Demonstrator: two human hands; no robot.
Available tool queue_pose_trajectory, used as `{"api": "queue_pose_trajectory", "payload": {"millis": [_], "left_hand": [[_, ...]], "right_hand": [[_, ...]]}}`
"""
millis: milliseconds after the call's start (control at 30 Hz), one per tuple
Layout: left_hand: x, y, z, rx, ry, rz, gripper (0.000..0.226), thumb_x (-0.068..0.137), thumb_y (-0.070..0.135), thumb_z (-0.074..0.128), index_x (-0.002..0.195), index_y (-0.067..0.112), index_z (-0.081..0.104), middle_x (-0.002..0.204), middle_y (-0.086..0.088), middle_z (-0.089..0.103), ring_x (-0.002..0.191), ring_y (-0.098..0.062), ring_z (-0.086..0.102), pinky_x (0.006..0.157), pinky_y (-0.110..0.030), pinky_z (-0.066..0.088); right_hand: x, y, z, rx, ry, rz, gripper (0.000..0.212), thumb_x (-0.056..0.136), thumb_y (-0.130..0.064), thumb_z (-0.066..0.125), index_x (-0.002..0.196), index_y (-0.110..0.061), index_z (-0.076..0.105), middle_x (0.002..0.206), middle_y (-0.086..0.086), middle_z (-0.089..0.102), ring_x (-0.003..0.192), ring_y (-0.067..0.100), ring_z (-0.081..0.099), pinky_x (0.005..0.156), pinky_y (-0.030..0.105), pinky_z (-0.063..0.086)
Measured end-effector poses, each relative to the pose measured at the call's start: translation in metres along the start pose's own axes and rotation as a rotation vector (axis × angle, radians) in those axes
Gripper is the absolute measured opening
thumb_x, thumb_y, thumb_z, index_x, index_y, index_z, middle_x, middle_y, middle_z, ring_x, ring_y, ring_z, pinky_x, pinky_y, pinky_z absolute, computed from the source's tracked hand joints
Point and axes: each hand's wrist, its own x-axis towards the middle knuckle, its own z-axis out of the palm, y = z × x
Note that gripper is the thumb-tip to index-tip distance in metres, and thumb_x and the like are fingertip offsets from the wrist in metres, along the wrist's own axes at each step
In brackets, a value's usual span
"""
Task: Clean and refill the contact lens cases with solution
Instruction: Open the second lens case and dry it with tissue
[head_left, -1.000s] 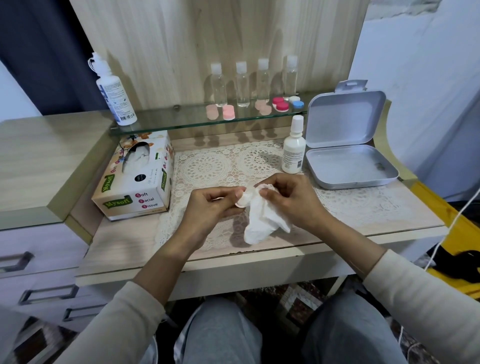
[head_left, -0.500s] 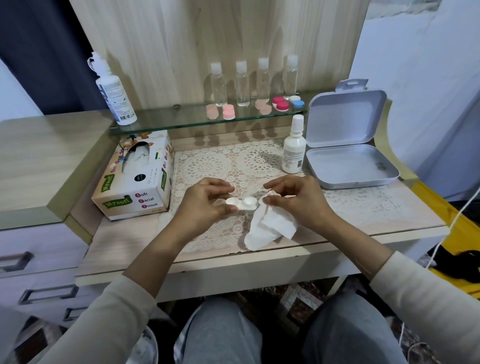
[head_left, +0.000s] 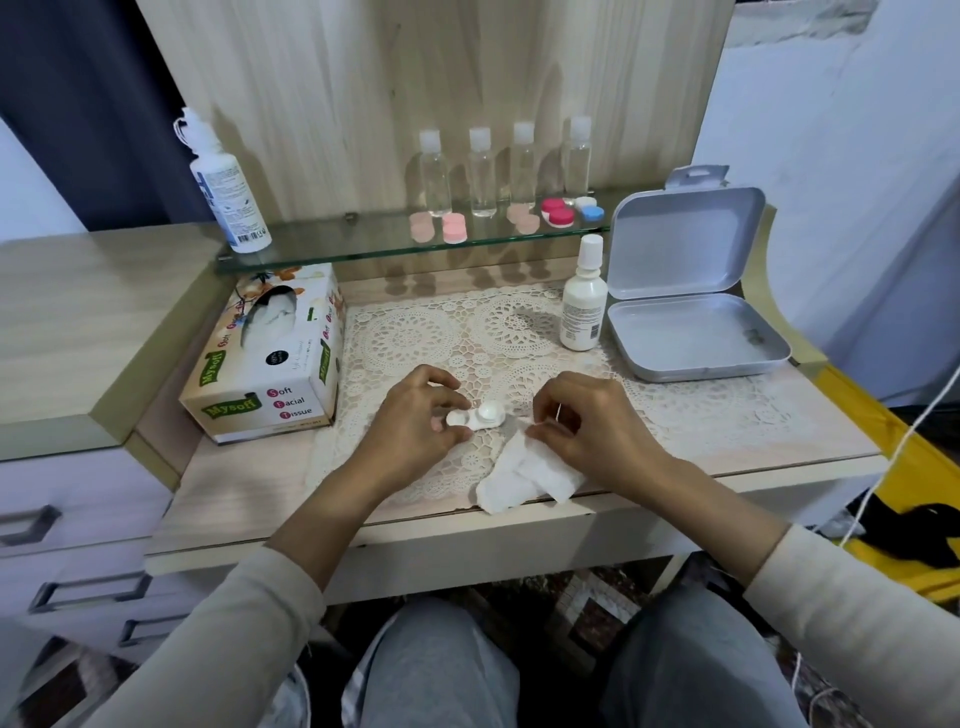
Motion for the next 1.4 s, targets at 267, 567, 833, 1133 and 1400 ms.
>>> {"api": "queue_pose_trajectory", "payload": {"millis": [267, 567, 833, 1133, 1400], "left_hand": [[-0.014, 0.000, -0.019, 0.001, 0.043, -0.007, 0.031, 0.084, 0.025, 0.066, 0.114, 0.018, 0.064, 0.123, 0.002, 0.051, 0.098, -0.002, 0.047, 0.077, 0.003, 0.028], [-0.103, -0.027, -0.076, -0.014, 0.215, -0.127, 0.031, 0.088, 0.023, 0.060, 0.118, 0.014, 0.063, 0.124, 0.000, 0.059, 0.111, -0.002, 0.047, 0.090, -0.002, 0.026], [-0.241, -0.098, -0.095, -0.021, 0.342, -0.423, 0.031, 0.089, 0.025, 0.059, 0.118, 0.013, 0.062, 0.113, -0.003, 0.064, 0.093, -0.010, 0.059, 0.082, -0.017, 0.044], [-0.368, -0.199, -0.042, -0.038, 0.030, -1.042, 0.032, 0.096, 0.028, 0.046, 0.121, 0.013, 0.061, 0.114, -0.012, 0.066, 0.101, -0.025, 0.061, 0.081, -0.027, 0.045], [-0.414, -0.250, 0.001, -0.132, -0.230, -1.235, 0.038, 0.100, 0.030, 0.036, 0.126, 0.010, 0.055, 0.121, -0.016, 0.060, 0.108, -0.030, 0.057, 0.090, -0.037, 0.046]], "right_hand": [[0.002, -0.017, -0.007, 0.122, -0.006, 0.095, 0.020, 0.074, 0.005, 0.064, 0.085, -0.012, 0.065, 0.070, -0.009, 0.057, 0.060, 0.009, 0.056, 0.060, 0.016, 0.047], [0.008, -0.092, 0.033, 0.289, -0.116, 0.044, 0.026, 0.080, 0.001, 0.063, 0.095, -0.019, 0.059, 0.077, -0.013, 0.055, 0.055, 0.007, 0.053, 0.052, 0.010, 0.039], [-0.011, -0.165, 0.140, 0.335, -0.296, -0.190, 0.019, 0.069, 0.010, 0.057, 0.072, -0.007, 0.065, 0.068, -0.004, 0.060, 0.066, 0.016, 0.054, 0.058, 0.012, 0.038], [-0.046, -0.188, 0.290, 0.192, -0.720, -0.108, 0.021, 0.084, -0.004, 0.055, 0.097, -0.008, 0.071, 0.097, 0.011, 0.064, 0.087, 0.026, 0.060, 0.076, 0.022, 0.039], [-0.066, -0.183, 0.394, 0.075, -0.945, 0.102, 0.025, 0.087, -0.012, 0.059, 0.111, -0.007, 0.065, 0.113, 0.012, 0.062, 0.102, 0.025, 0.057, 0.087, 0.025, 0.041]]}}
